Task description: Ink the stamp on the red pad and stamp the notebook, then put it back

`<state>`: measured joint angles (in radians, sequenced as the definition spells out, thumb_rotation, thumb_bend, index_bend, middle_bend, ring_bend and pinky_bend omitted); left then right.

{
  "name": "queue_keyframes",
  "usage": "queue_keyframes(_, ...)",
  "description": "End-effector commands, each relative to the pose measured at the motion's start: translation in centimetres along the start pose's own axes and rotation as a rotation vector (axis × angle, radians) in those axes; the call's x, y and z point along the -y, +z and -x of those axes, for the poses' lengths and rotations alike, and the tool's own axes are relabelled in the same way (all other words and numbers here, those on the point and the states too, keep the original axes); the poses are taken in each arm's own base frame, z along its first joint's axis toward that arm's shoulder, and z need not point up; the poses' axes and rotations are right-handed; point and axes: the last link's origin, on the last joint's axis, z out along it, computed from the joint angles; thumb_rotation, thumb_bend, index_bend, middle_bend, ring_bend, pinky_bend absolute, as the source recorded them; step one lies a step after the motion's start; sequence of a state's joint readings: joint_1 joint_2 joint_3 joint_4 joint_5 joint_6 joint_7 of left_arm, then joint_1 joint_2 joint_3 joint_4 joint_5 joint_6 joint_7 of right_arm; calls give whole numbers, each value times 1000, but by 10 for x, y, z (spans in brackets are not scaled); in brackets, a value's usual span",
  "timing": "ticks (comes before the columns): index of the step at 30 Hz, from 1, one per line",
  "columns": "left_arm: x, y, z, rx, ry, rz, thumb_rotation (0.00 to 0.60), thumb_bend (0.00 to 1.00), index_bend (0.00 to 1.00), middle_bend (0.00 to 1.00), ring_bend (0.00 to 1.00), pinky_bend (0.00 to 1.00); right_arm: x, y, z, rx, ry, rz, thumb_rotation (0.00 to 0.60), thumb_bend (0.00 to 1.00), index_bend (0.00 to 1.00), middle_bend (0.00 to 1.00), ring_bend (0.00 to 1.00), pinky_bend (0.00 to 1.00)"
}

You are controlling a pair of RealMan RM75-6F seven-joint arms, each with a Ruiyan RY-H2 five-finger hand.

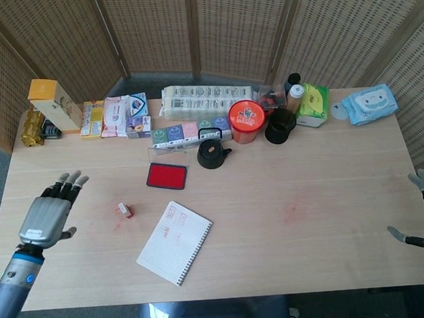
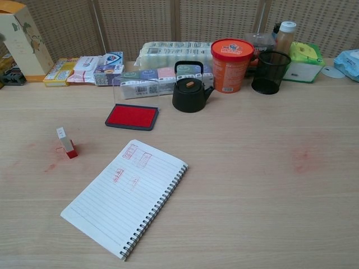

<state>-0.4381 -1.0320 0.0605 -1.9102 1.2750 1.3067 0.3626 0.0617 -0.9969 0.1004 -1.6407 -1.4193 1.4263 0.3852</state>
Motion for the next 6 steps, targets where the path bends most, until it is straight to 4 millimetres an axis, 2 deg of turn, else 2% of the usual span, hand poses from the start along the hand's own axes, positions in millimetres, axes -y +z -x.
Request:
queue_keyframes(1, 16, -34, 7, -51, -110, -53, 600, 67, 0, 0, 0, 146, -1, 0, 0, -16, -14, 5, 600, 47, 0, 0, 0, 0)
queue_keyframes(6, 27, -52, 13, -109, -185, -84, 600, 67, 0, 0, 0, 132, -2, 0, -1, -56, -44, 20, 600, 55, 0, 0, 0, 0)
